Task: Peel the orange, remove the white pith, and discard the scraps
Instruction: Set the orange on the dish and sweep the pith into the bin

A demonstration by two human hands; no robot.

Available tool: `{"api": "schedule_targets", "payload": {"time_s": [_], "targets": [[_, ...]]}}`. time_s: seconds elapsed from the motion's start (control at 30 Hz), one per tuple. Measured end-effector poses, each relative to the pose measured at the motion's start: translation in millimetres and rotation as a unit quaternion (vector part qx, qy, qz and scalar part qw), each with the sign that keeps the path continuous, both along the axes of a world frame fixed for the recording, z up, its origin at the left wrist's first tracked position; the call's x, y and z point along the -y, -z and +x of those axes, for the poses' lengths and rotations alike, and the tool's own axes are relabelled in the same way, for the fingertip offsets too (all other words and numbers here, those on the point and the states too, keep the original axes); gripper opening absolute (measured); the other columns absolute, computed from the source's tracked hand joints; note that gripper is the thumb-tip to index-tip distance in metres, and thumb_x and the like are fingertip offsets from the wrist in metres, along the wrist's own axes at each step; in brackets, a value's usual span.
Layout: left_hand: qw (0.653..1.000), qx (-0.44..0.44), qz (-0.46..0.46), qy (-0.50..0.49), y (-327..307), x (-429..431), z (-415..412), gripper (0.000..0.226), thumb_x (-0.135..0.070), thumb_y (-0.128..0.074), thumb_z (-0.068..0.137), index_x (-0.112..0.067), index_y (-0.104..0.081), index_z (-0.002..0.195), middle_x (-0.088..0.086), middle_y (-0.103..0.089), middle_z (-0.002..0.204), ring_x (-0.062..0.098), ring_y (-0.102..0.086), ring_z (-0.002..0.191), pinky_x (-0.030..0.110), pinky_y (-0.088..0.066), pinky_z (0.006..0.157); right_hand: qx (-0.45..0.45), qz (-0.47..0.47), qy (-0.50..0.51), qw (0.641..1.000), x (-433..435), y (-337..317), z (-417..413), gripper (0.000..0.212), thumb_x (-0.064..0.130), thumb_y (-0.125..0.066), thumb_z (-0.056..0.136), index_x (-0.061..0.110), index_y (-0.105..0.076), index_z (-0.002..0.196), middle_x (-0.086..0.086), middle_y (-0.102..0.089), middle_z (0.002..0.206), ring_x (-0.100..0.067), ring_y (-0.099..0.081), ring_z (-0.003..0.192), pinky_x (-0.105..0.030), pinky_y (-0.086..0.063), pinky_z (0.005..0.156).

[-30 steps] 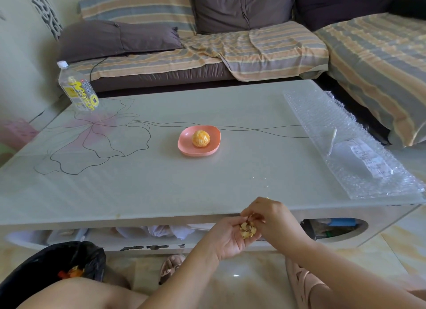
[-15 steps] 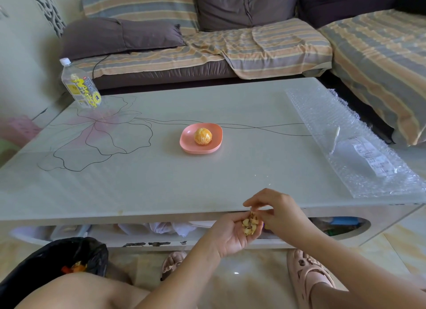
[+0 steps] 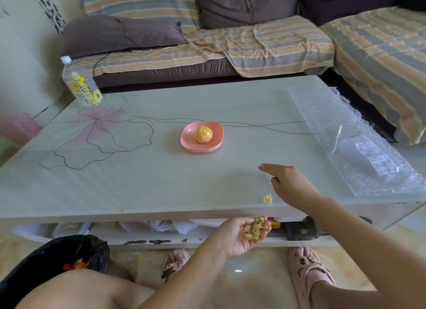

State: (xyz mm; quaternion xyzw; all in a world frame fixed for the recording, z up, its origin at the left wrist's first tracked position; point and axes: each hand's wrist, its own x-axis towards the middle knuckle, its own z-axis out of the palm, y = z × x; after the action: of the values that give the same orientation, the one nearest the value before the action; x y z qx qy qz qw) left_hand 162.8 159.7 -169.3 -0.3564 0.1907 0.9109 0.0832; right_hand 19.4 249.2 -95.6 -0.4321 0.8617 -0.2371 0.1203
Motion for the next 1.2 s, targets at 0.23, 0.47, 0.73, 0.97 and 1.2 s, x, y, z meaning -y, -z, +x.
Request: {"api": "schedule_targets", "payload": {"time_s": [0.23, 0.47, 0.73, 0.97, 1.2], "targets": [[1.000, -0.001, -0.024, -0.009, -3.0, -1.2, -7.0, 0.034, 0.000, -0.038, 0.097, 0.015, -0.068, 0.093, 0.026, -0.068, 0.097, 0.033, -0.071, 0.079, 0.034, -0.060, 0.066, -0.079, 0.066, -0.055, 0.993, -13.5, 24.9, 9.4, 0.048, -0.006, -0.041, 0.089, 0.004, -0.044, 0.136, -0.006, -0.042, 0.144, -0.018, -0.046, 0.128, -0.018, -0.031, 0.104], [0.998, -0.010, -0.066, -0.005, -10.2, -6.0, -12.3, 0.017, 0.000, -0.044, 0.095, 0.008, -0.059, 0.097, 0.018, -0.069, 0.082, 0.028, -0.070, 0.071, 0.035, -0.060, 0.066, -0.243, 0.033, -0.136, 0.960, -35.9, 37.7, 47.4, 0.036, 0.003, -0.080, 0.029, 0.012, -0.069, 0.063, 0.002, -0.063, 0.072, -0.013, -0.063, 0.063, -0.018, -0.052, 0.050], [0.998, -0.018, -0.057, 0.001, -14.2, -4.5, -8.5, 0.021, 0.000, -0.044, 0.094, 0.005, -0.063, 0.087, 0.015, -0.068, 0.079, 0.024, -0.069, 0.069, 0.035, -0.059, 0.073, -0.068, -0.021, -0.099, 0.993, -45.6, 43.1, 56.7, 0.039, -0.012, -0.064, 0.053, 0.019, -0.069, 0.076, 0.008, -0.062, 0.071, -0.011, -0.059, 0.057, -0.024, -0.048, 0.048], [0.999, -0.027, -0.030, 0.009, -26.7, -7.2, -5.3, 0.022, 0.000, -0.042, 0.095, 0.010, -0.061, 0.093, 0.021, -0.069, 0.081, 0.028, -0.071, 0.067, 0.038, -0.061, 0.065, 0.038, -0.065, -0.014, 0.997, -32.6, 21.1, 54.3, 0.020, 0.002, -0.067, 0.074, 0.021, -0.066, 0.071, 0.010, -0.058, 0.070, -0.001, -0.054, 0.065, -0.012, -0.043, 0.062], [0.999, -0.027, -0.019, -0.003, -27.1, -8.7, -5.1, 0.030, -0.001, -0.042, 0.097, 0.013, -0.065, 0.084, 0.023, -0.068, 0.079, 0.030, -0.070, 0.066, 0.036, -0.060, 0.066, 0.059, -0.052, -0.098, 0.992, -26.2, 1.4, 33.7, 0.023, 0.004, -0.062, 0.086, 0.019, -0.073, 0.099, 0.012, -0.068, 0.092, 0.004, -0.059, 0.078, -0.005, -0.043, 0.076]]}}
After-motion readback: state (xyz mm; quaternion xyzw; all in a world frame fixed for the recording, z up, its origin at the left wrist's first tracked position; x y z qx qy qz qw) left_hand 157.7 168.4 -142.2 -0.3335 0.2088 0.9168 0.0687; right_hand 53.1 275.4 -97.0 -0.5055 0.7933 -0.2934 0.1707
